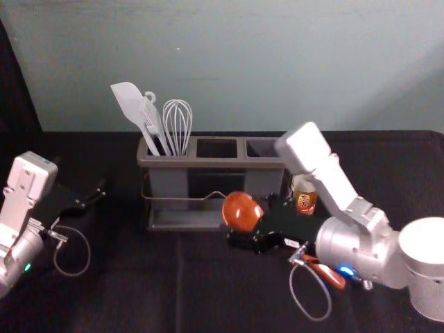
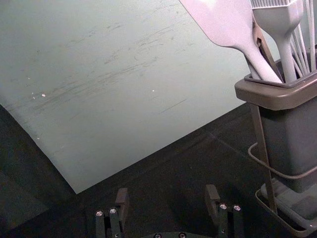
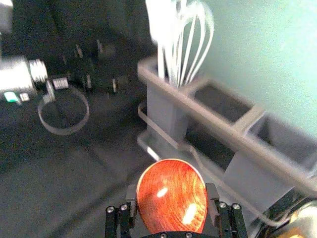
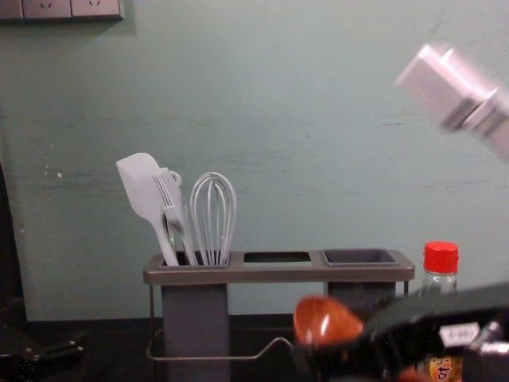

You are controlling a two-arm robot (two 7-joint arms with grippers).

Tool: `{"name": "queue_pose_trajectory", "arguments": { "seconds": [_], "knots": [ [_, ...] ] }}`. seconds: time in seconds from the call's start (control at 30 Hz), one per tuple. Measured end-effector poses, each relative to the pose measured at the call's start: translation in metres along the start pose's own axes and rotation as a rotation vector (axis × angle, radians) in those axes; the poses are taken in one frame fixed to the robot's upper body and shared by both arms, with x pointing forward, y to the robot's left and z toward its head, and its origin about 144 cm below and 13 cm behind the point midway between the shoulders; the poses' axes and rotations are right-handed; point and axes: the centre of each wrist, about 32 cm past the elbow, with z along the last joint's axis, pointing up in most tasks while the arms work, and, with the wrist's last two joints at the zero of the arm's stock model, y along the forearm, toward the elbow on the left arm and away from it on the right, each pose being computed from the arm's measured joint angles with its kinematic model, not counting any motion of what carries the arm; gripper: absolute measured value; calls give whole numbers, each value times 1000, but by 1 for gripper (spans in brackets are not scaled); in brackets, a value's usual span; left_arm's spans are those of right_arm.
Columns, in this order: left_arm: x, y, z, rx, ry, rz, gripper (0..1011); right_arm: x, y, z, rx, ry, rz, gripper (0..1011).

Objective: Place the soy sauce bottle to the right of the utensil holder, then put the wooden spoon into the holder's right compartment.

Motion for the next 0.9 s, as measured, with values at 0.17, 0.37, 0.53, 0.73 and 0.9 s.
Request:
{"name": "queue_pose_trajectory", "arguments": {
  "seconds": [0.17,0.37,0.53,0.73,0.9],
  "knots": [
    [0,0,0,0,0,0,1011,-4,-16,-6,166,-14,-52,840],
    [0,0,0,0,0,0,1011,-7,-28,-20,427,-19,-124,839],
    [0,0,0,0,0,0,1011,-8,-29,-34,604,19,-151,839],
    [0,0,0,0,0,0,1011,-6,-27,-45,724,83,-141,839],
    [0,0,0,0,0,0,1011,-4,-27,-48,731,93,-129,839]
  ]
}}
